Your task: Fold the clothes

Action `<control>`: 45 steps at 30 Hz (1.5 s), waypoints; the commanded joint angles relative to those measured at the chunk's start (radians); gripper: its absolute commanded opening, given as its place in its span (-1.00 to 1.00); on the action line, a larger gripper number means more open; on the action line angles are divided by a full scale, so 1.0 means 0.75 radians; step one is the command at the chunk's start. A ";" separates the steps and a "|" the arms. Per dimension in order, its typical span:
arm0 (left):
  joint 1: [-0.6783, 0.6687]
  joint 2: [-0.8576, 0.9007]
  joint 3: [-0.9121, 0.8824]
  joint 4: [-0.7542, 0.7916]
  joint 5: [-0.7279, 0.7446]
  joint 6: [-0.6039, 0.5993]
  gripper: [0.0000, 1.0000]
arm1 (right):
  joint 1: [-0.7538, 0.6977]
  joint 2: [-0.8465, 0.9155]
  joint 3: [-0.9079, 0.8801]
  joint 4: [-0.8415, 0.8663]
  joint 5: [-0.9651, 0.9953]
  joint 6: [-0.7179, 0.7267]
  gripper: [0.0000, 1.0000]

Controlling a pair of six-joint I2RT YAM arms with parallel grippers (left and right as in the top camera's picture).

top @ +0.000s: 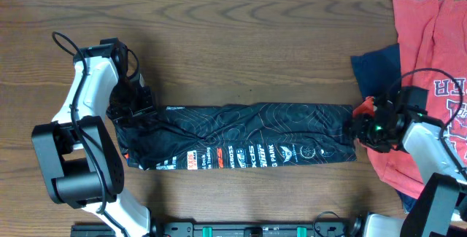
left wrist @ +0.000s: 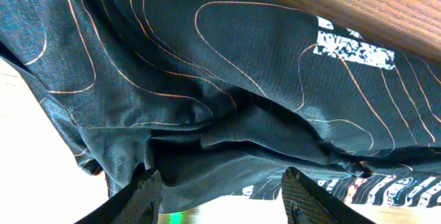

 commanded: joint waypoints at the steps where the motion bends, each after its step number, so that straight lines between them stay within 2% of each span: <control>1: -0.001 -0.001 -0.003 -0.003 -0.003 -0.012 0.15 | 0.057 0.011 0.024 -0.014 -0.027 -0.041 0.15; 12: -0.001 -0.002 -0.003 -0.004 -0.003 -0.012 0.16 | 0.153 0.023 0.022 -0.010 0.204 -0.027 0.21; 25: -0.001 -0.002 -0.003 -0.005 -0.003 -0.012 0.15 | 0.157 0.198 0.016 0.064 0.145 -0.017 0.17; 38: -0.001 -0.002 -0.003 -0.005 -0.003 -0.012 0.15 | 0.159 0.201 0.016 0.024 0.121 -0.019 0.02; 45: -0.001 -0.002 -0.003 -0.004 -0.003 -0.012 0.16 | 0.251 0.201 0.016 0.025 0.138 -0.022 -0.04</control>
